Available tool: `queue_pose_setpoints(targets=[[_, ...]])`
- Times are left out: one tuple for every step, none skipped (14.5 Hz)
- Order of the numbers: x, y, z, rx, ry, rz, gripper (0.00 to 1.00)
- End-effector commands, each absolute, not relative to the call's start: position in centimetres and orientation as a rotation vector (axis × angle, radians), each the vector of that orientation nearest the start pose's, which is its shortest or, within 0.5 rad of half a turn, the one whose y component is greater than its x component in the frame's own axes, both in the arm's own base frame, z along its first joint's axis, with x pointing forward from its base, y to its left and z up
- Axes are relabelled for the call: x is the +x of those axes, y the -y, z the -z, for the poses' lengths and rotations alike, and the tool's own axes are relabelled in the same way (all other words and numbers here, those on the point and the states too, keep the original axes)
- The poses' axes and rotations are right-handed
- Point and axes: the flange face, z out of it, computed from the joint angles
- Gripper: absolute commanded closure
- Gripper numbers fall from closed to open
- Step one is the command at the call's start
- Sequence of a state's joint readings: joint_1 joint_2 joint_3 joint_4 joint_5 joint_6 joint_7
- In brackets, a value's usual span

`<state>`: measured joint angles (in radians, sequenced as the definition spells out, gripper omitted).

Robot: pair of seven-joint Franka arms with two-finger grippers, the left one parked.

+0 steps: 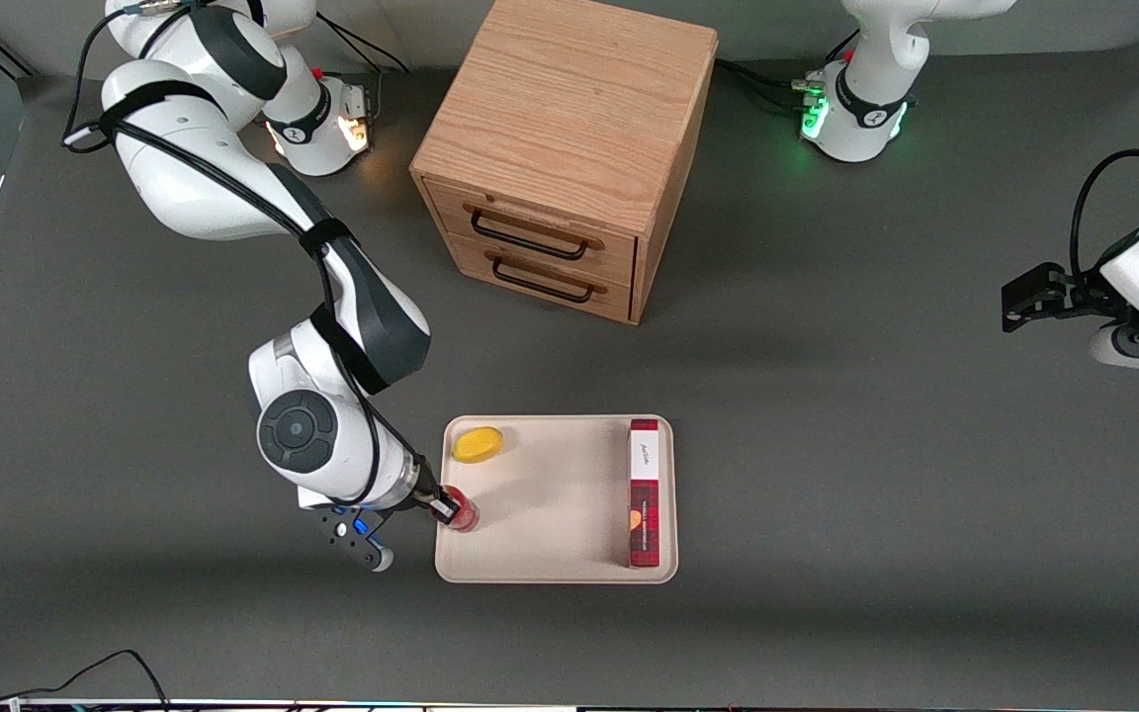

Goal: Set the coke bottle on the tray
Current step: 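Open the right gripper and raise it away from the bottle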

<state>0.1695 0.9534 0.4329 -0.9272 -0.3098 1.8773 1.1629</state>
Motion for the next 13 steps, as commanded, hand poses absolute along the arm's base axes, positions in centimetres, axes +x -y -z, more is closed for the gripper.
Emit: queue_pose_setpoints(targets=[[72.8, -30.8, -34.7, -2.890, -1.011, 0.058, 0.02], [72.7, -30.8, -34.7, -2.896, -1.006, 0.060, 0.00], [72.6, -30.8, -35.2, -2.899, -1.003, 0.060, 0.00], [72.3, -30.9, -36.5, -2.899, -0.993, 0.057, 0.00], [71.6, -31.0, -38.5, -2.911, -0.982, 0.033, 0.00], [70.5, -31.1, -41.6, -2.924, -0.966, 0.019, 0.00], [69.1, -30.5, -46.0, -2.954, -0.952, 0.029, 0.00], [66.0, -29.6, -51.5, -3.068, -0.800, 0.016, 0.00], [63.7, -28.1, -55.0, -3.141, -0.701, 0.012, 0.00], [61.5, -26.5, -57.9, -3.198, -0.618, 0.010, 0.00], [59.1, -24.9, -60.7, -3.240, -0.522, 0.001, 0.00], [57.1, -22.6, -62.8, -3.259, -0.425, -0.033, 0.00], [55.3, -20.3, -64.8, -3.258, -0.321, -0.059, 0.00]])
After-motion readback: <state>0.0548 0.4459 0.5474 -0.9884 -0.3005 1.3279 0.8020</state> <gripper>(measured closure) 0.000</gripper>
